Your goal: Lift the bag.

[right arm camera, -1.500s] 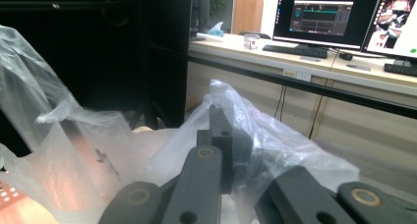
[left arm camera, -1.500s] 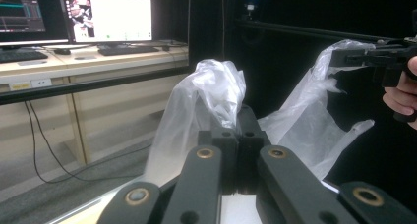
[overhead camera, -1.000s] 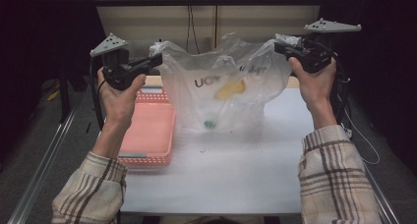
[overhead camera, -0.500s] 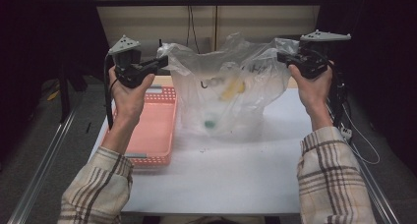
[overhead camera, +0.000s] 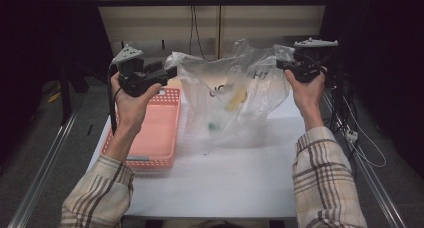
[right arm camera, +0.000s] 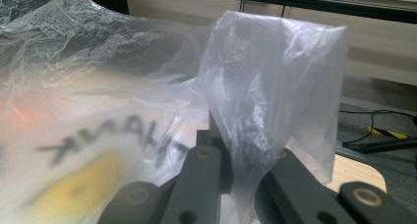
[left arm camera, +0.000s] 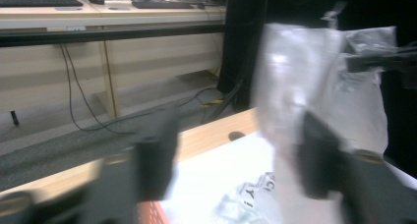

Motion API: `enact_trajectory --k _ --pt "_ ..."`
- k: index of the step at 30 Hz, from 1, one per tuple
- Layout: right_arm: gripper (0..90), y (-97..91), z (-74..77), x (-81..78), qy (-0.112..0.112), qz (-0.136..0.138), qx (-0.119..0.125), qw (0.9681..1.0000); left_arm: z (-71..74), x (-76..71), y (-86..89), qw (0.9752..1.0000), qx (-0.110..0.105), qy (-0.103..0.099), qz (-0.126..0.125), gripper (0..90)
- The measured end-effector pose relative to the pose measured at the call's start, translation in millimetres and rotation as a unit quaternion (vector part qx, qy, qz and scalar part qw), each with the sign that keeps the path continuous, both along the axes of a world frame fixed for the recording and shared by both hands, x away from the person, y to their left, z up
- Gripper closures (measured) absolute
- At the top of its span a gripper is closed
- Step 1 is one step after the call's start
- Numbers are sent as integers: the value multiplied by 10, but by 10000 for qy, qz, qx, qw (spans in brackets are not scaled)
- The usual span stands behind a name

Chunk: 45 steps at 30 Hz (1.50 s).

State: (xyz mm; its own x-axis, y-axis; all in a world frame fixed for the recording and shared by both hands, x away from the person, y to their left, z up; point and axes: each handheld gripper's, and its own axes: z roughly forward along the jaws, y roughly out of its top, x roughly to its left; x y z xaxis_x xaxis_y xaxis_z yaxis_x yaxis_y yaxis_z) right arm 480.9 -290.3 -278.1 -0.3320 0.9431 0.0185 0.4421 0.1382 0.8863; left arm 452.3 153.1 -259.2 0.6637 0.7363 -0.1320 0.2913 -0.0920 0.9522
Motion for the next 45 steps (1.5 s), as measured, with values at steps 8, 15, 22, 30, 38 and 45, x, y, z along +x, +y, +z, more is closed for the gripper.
enact_trajectory --k 8,15,22,30,38,45 --pt "900 0 44 -47 -86 -98 -70 9999 -23 -411 94 9991 12 -312 -282 250" --pt "900 -52 71 -8 -87 -209 -96 9997 147 -519 230 9986 -192 -370 -312 192" --pt "900 -104 86 -17 -131 -210 -55 9997 139 -700 194 9974 -93 -470 -538 157" --pt "900 -199 135 -71 -187 -285 30 9994 -314 -730 -117 9933 805 -165 -815 135" --pt "769 -151 127 -134 -226 -1 73 9997 -579 -393 -445 9938 859 214 -675 729" --pt "477 -191 5 -313 -271 157 176 9994 -594 -62 -337 9966 605 561 -48 900"
